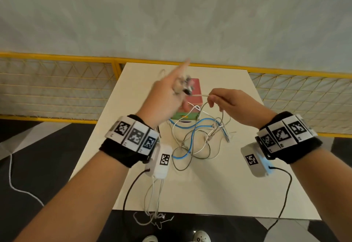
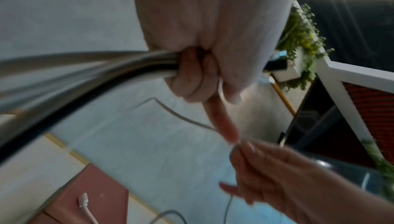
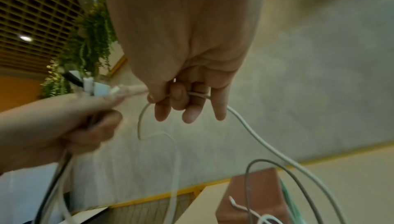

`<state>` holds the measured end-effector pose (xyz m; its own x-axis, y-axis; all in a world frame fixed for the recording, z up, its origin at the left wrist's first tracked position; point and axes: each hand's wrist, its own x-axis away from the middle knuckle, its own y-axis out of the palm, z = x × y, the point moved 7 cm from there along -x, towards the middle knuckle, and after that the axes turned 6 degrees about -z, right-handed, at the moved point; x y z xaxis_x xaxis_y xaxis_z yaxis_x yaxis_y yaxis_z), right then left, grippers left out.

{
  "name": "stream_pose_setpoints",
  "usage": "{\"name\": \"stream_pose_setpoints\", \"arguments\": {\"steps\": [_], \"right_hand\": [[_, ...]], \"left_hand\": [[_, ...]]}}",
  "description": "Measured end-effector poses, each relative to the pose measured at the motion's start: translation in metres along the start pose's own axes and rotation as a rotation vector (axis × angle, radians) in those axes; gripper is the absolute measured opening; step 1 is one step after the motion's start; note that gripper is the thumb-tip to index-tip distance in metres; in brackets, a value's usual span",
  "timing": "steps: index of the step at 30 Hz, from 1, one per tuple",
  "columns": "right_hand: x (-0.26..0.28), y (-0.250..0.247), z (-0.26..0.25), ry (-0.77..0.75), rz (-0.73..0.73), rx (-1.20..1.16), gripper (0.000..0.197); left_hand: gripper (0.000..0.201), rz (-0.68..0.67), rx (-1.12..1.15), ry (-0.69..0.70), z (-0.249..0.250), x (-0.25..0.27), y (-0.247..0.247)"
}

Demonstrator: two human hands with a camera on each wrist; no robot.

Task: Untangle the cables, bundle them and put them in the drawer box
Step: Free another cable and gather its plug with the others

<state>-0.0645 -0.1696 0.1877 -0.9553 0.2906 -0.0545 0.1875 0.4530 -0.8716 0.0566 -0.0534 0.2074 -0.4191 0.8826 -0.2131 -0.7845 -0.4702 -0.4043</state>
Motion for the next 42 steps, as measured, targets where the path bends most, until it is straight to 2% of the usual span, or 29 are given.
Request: {"name": "stream_pose_setpoints", "arguments": {"steps": [1,2,3,6,8,11,13,16,18,19,21,23,25,27,28,30,31,33,34,36,39,40,42], "right_hand": [[-0.003,-0.004,-0.007,-0.027,0.015,0.016,0.026],[-0.005,-0.010,-0.013,-0.051,0.035,0.025,0.026],[-0.006,-0.015,-0.017,-0.068,0.054,0.033,0.025],[-0.007,-0.021,-0.011,-0.089,0.081,0.018,0.023],[-0.006,-0.019,0.003,-0.066,0.072,0.004,0.021],[0.004,-0.015,0.040,0.082,0.058,0.001,0.022],[0.014,-0.015,0.061,0.142,0.071,0.008,0.025],[0.020,-0.015,0.070,0.163,0.070,0.038,0.023],[0.022,-0.015,0.061,0.163,0.058,-0.037,0.015],[0.023,-0.015,0.052,0.164,0.042,-0.113,0.019],[0.025,-0.013,0.026,0.153,0.000,-0.309,0.044],[0.025,-0.013,-0.005,0.121,-0.015,-0.481,0.058],[0.024,-0.016,-0.035,0.047,0.017,-0.519,0.047],[0.027,-0.021,-0.058,-0.016,0.078,-0.432,0.022],[0.029,-0.021,-0.065,-0.019,0.099,-0.405,0.018],[0.036,-0.014,-0.076,0.010,0.083,-0.420,0.016],[0.040,-0.009,-0.083,0.025,0.048,-0.445,0.015],[0.048,0.008,-0.096,0.036,-0.059,-0.491,0.015],[0.052,0.017,-0.103,0.035,-0.112,-0.499,0.016],[0.057,0.029,-0.112,0.040,-0.154,-0.478,0.016],[0.057,0.033,-0.110,0.057,-0.021,-0.315,0.013],[0.056,0.035,-0.107,0.064,0.030,-0.275,0.015],[0.052,0.041,-0.108,0.023,0.075,-0.249,0.033]], "left_hand": [[0.054,-0.114,-0.095,-0.034,-0.001,-0.001,0.015],[0.041,-0.174,-0.135,-0.056,-0.001,-0.001,0.023],[0.033,-0.170,-0.146,-0.061,0.000,-0.001,0.024],[0.041,0.025,-0.163,-0.010,0.004,-0.002,0.004],[0.041,0.163,-0.087,0.008,0.004,-0.003,-0.013],[0.034,0.427,0.163,-0.010,0.000,0.001,-0.051],[0.027,0.462,0.178,-0.015,0.001,0.003,-0.070],[0.032,0.366,0.085,-0.020,-0.001,0.004,-0.070],[0.035,0.309,0.046,-0.036,-0.002,0.006,-0.060],[0.034,0.266,0.029,-0.037,-0.002,0.007,-0.053],[0.034,0.126,-0.006,-0.026,0.003,0.010,-0.035],[0.036,-0.011,-0.086,-0.003,0.006,0.013,-0.017],[0.038,-0.090,-0.169,0.018,0.007,0.016,-0.006],[0.024,-0.109,-0.147,0.042,0.006,0.019,-0.003],[0.012,-0.092,-0.086,0.048,0.005,0.021,-0.006],[0.031,0.022,0.050,0.037,0.000,0.026,-0.022],[0.034,0.073,0.085,0.030,-0.003,0.029,-0.031],[0.017,0.089,0.071,0.022,-0.003,0.036,-0.044],[0.023,0.079,0.066,0.015,-0.004,0.038,-0.048],[0.043,0.006,0.059,0.027,-0.001,0.046,-0.048],[0.049,-0.145,0.123,0.020,0.012,0.059,-0.039],[0.052,-0.194,0.157,0.020,0.017,0.064,-0.035],[0.057,-0.269,0.217,0.029,0.027,0.073,-0.031]]}}
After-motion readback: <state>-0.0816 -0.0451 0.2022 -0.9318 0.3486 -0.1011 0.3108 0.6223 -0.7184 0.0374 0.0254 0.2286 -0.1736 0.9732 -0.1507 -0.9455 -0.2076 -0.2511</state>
